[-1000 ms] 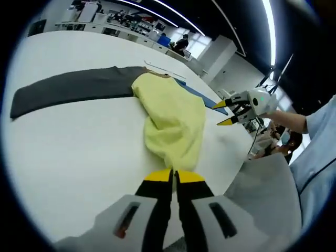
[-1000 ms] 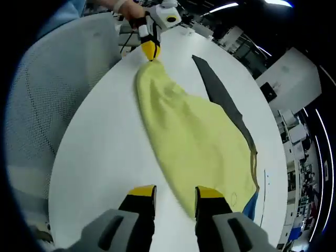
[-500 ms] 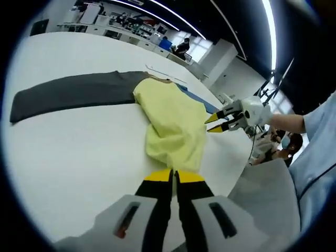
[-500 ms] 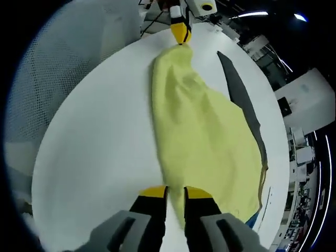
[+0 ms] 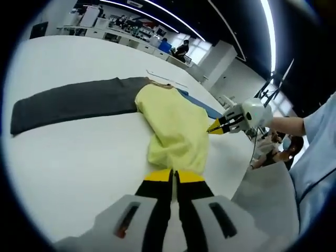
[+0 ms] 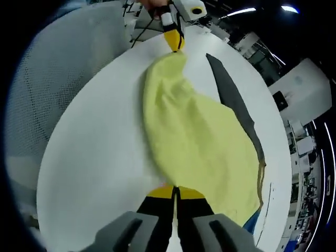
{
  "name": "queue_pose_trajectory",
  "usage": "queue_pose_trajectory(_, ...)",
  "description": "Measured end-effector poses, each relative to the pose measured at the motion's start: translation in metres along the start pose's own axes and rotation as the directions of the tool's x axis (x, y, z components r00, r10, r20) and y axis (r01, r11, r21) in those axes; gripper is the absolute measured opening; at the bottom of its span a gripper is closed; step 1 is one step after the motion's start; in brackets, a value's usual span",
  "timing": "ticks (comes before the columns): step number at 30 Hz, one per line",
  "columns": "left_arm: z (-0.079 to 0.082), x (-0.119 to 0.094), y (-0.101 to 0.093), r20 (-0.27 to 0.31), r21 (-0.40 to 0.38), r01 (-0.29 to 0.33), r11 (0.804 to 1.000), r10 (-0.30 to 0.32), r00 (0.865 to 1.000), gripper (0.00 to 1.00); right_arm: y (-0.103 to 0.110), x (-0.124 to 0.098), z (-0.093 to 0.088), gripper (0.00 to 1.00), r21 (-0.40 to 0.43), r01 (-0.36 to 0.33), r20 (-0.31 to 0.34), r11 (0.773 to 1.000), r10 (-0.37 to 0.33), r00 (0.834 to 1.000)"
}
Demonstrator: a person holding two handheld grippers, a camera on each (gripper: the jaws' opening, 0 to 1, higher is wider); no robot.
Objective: Fold the garment on the visible template until the final outline fits inside the template.
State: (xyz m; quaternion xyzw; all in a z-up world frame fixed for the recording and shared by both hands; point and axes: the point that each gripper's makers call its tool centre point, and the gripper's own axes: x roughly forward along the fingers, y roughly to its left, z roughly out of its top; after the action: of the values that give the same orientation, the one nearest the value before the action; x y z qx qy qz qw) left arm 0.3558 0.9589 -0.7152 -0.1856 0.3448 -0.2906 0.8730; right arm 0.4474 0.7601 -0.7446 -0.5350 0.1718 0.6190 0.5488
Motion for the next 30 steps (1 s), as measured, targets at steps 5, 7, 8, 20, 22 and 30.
queue_pose_trajectory(5, 0.022, 0.002, 0.005, 0.031, 0.017, -0.007, 1.000, 0.007, 1.000, 0.00, -0.029, -0.013, 0.012, 0.00, 0.076, 0.042, 0.054, 0.996, -0.046, 0.998)
queue_pose_trajectory(7, 0.031, 0.003, 0.009, 0.042, 0.026, -0.012, 1.000, 0.011, 0.999, 0.00, -0.043, -0.018, 0.017, 0.00, 0.112, 0.061, 0.074, 0.992, -0.070, 0.995)
queue_pose_trajectory(8, 0.035, 0.004, 0.010, 0.047, 0.027, -0.015, 1.000, 0.013, 0.999, 0.00, -0.052, -0.021, 0.018, 0.00, 0.125, 0.071, 0.082, 0.990, -0.082, 0.993)
queue_pose_trajectory(20, 0.065, 0.010, 0.034, 0.113, 0.016, -0.075, 0.997, 0.073, 0.991, 0.00, -0.129, -0.020, 0.018, 0.00, 0.321, 0.141, 0.118, 0.936, -0.187, 0.975)
queue_pose_trajectory(22, 0.068, 0.011, 0.038, 0.126, 0.011, -0.094, 0.996, 0.091, 0.988, 0.00, -0.139, -0.016, 0.015, 0.00, 0.345, 0.148, 0.114, 0.927, -0.198, 0.974)
queue_pose_trajectory(30, 0.085, 0.024, 0.059, 0.156, -0.011, -0.157, 0.987, 0.157, 0.975, 0.00, -0.165, 0.004, -0.001, 0.00, 0.374, 0.193, 0.068, 0.907, -0.234, 0.970)
